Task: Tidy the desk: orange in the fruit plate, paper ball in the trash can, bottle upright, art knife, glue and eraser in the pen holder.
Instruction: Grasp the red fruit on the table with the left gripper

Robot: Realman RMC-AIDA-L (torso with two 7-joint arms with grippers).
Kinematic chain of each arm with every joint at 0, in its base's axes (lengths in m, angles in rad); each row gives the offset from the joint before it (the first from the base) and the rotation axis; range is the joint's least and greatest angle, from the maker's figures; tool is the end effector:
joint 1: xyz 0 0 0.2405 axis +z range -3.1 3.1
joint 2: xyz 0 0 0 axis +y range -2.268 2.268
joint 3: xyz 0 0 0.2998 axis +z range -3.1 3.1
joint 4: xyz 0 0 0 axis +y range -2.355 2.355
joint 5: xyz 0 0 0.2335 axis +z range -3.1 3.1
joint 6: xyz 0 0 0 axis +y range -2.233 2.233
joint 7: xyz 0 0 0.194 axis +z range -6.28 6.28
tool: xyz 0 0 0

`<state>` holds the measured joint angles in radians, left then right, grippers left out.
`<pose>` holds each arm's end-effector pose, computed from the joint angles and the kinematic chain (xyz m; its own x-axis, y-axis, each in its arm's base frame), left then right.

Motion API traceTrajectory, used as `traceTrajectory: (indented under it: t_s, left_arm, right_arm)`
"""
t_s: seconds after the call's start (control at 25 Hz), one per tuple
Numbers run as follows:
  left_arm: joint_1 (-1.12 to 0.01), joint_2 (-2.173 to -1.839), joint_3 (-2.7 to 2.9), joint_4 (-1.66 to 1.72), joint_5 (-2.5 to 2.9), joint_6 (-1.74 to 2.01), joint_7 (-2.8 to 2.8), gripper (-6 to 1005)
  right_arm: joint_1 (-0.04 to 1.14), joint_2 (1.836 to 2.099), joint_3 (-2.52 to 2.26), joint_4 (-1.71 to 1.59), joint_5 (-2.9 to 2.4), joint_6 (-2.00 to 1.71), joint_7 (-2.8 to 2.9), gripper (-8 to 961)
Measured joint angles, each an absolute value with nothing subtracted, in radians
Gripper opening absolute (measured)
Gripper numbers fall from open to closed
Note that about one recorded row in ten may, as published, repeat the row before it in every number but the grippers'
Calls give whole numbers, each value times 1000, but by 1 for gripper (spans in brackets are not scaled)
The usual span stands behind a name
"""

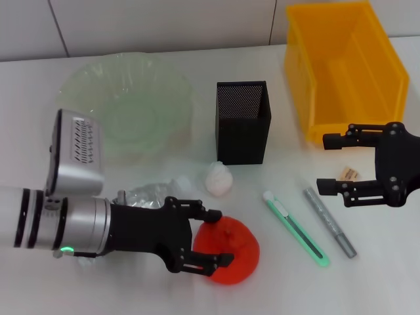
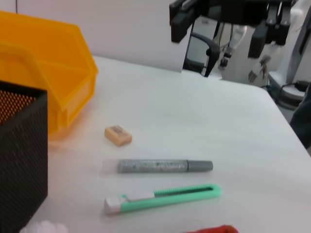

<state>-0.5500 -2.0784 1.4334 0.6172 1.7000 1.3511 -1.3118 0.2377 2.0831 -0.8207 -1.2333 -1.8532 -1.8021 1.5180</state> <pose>-0.2465 0.3436 -0.1672 0.9398 0.1861 0.2866 0.1794 -0.9825 0.0498 0.2813 0.3165 0.0185 0.8782 -0.1777 -0.4440 -0.3029 -0.9251 -0.2290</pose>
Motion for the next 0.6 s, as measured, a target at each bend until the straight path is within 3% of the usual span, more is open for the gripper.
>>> traceTrajectory:
  t_s: [0.44,0.6]
  left_arm:
    - [-561,-2079,1479,611,1699,1296,-1321,672]
    - [-562,-2079,1483,611,1699,1288,-1318,589]
  right_arm:
    - [238,2083,-821,-1233,-1850,-1804,1529,766]
    - [238,2083,-818,-1233,-1847,-1804,1529,766]
